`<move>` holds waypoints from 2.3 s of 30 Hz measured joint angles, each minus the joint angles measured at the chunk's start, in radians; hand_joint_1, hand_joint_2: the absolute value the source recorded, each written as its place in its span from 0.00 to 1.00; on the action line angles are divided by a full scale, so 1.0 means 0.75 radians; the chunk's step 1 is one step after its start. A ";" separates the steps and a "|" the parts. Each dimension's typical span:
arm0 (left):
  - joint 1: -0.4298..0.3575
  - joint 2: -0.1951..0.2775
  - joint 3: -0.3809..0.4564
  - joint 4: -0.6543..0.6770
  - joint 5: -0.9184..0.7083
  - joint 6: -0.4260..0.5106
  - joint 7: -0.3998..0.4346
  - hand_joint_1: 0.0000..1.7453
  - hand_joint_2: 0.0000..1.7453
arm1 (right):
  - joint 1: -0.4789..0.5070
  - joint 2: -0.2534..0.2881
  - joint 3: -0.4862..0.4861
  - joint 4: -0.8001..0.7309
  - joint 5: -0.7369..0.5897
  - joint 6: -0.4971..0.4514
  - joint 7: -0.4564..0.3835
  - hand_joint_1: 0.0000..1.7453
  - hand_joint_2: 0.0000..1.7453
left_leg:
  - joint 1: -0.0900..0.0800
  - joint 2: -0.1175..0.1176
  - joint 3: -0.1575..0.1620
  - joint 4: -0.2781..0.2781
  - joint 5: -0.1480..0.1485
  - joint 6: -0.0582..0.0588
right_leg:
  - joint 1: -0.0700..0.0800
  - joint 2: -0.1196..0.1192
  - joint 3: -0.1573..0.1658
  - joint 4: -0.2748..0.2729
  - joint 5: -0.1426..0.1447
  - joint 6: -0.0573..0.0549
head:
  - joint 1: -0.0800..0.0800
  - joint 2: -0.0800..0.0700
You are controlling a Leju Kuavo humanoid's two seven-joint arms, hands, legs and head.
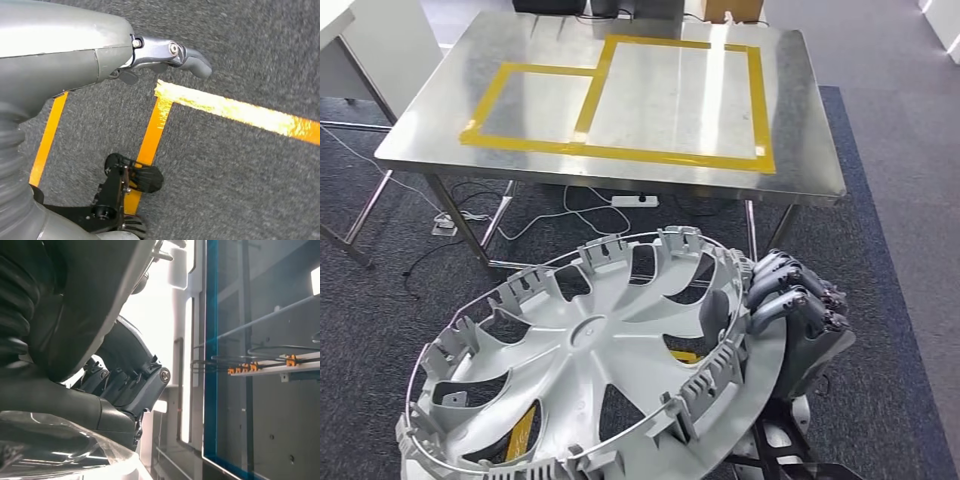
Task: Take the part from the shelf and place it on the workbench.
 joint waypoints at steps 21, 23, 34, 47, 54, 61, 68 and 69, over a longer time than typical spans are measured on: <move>-0.003 0.000 0.004 -0.001 -0.014 -0.007 0.005 0.00 1.00 | -0.007 -0.007 0.023 0.008 -0.021 0.002 0.000 1.00 1.00 | -0.008 0.080 -0.011 -0.004 0.009 -0.024 | 0.008 -0.018 0.131 -0.188 0.014 -0.023 | -0.013 0.000; -0.004 0.000 0.005 -0.001 -0.015 -0.008 0.004 0.00 1.00 | -0.008 -0.008 0.023 0.008 -0.021 0.002 0.000 1.00 1.00 | -0.001 0.080 -0.001 -0.016 0.013 -0.009 | 0.008 -0.020 0.105 -0.137 -0.019 -0.010 | -0.010 0.000; -0.001 -0.003 0.006 -0.001 -0.021 -0.017 0.004 0.00 1.00 | -0.014 -0.025 0.027 0.011 0.005 0.001 0.001 1.00 1.00 | -0.004 0.072 0.035 -0.015 -0.023 -0.027 | 0.007 -0.022 0.084 -0.180 0.057 -0.015 | -0.006 0.000; 0.005 -0.002 0.008 -0.001 -0.022 -0.017 0.004 0.00 1.00 | -0.017 -0.026 0.034 0.019 0.056 0.001 0.002 1.00 1.00 | -0.007 0.079 -0.078 0.104 0.030 -0.038 | 0.011 -0.019 0.174 -0.190 -0.011 -0.059 | -0.016 0.000; 0.003 -0.003 0.010 -0.001 -0.024 -0.019 -0.002 0.00 1.00 | -0.021 -0.028 0.034 0.021 0.072 0.001 0.002 1.00 1.00 | -0.007 0.078 -0.017 -0.009 0.016 0.002 | 0.012 -0.023 0.134 -0.117 -0.071 -0.014 | -0.015 0.000; 0.013 -0.006 0.020 -0.001 -0.024 -0.024 -0.004 0.00 1.00 | -0.018 -0.037 0.034 0.021 0.078 0.001 0.002 1.00 1.00 | -0.008 0.073 0.044 -0.011 -0.033 0.010 | 0.011 -0.025 -0.030 0.023 0.019 -0.013 | -0.013 0.000; 0.009 -0.006 0.025 -0.001 -0.024 -0.024 -0.004 0.00 1.00 | -0.017 -0.041 0.034 0.022 0.078 0.002 0.001 1.00 1.00 | -0.011 0.076 0.066 -0.002 -0.079 -0.034 | 0.015 -0.020 0.091 -0.189 0.052 -0.051 | -0.020 0.000; 0.008 -0.006 0.026 -0.001 -0.024 -0.024 -0.004 0.00 1.00 | -0.017 -0.041 0.034 0.022 0.076 0.002 0.002 1.00 1.00 | -0.010 0.077 0.050 0.041 -0.099 -0.042 | 0.011 -0.023 0.102 -0.193 0.047 -0.058 | -0.023 0.000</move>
